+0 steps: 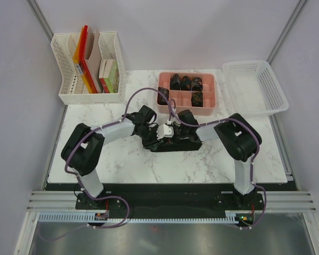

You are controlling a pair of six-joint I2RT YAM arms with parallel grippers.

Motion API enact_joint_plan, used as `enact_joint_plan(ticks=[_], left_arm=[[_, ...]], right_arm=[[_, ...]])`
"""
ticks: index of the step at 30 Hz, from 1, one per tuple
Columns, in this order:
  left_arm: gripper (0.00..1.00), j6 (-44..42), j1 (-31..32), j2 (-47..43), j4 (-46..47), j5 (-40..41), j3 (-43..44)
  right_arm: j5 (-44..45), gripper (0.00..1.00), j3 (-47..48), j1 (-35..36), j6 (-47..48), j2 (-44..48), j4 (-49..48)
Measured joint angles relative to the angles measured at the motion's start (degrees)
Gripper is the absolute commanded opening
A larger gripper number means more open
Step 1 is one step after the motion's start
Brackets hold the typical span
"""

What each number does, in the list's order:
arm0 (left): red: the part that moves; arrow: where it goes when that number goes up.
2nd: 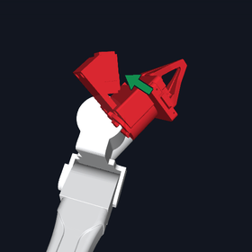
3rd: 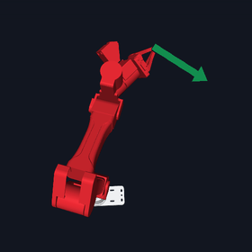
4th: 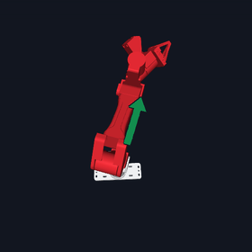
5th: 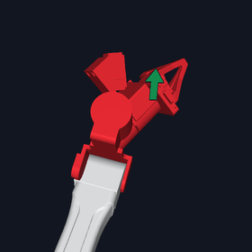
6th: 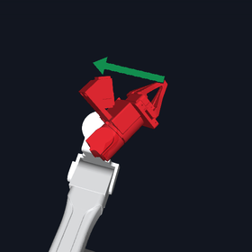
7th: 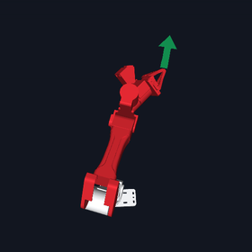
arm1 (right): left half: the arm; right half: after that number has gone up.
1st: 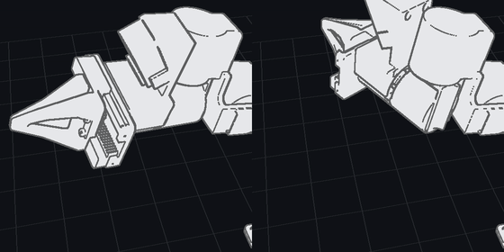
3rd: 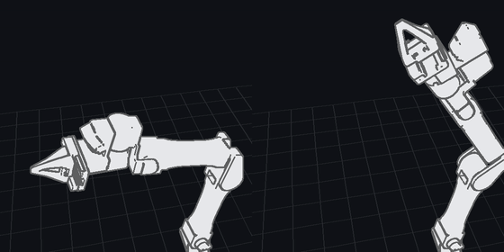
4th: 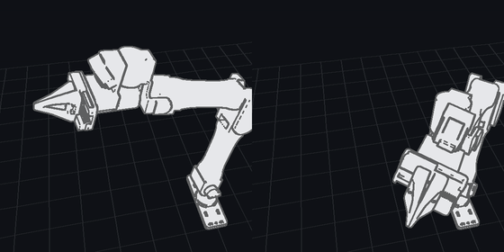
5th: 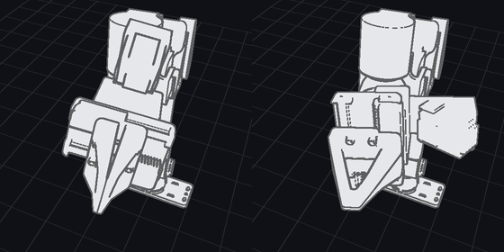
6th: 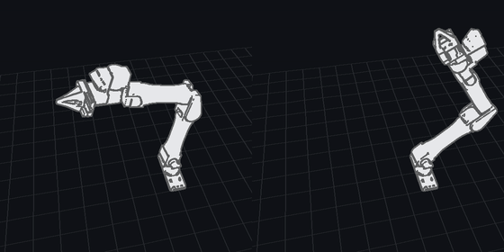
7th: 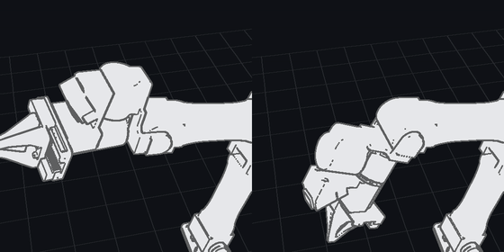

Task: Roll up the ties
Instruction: Roll the tie at the center of the board.

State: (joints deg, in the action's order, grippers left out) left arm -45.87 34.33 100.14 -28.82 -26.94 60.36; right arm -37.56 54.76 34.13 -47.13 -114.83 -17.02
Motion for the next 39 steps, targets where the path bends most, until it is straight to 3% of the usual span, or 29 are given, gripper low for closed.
enact_joint_plan(ticks=[8,18,26,32,35,39], left_arm=[[0.24,-0.3,0.8,2.3,-1.4,0.6,2.4],[0.24,-0.3,1.4,4.2,-2.3,0.9,4.2],[0.27,-0.3,1.4,4.6,-2.8,0.9,4.8],[0.29,-0.3,1.4,4.6,-3.0,0.9,4.9],[0.3,-0.3,1.4,4.7,-3.0,0.9,5.0],[0.39,-0.3,1.4,4.7,-3.0,0.9,5.0]], right_arm=[[-1.3,0.32,0.0,-2.6,0.6,1.6,4.6],[-2.3,0.49,-0.4,-5.1,1.2,6.8,10.3],[-2.9,0.49,-2.7,-4.5,-0.9,8.6,8.9],[-3.0,0.42,-4.5,-3.7,-3.1,7.3,5.1],[-4.0,0.3,-5.2,-3.6,-5.0,5.9,1.7],[-5.4,0.0,-5.4,-3.7,-6.7,5.1,-1.0]])
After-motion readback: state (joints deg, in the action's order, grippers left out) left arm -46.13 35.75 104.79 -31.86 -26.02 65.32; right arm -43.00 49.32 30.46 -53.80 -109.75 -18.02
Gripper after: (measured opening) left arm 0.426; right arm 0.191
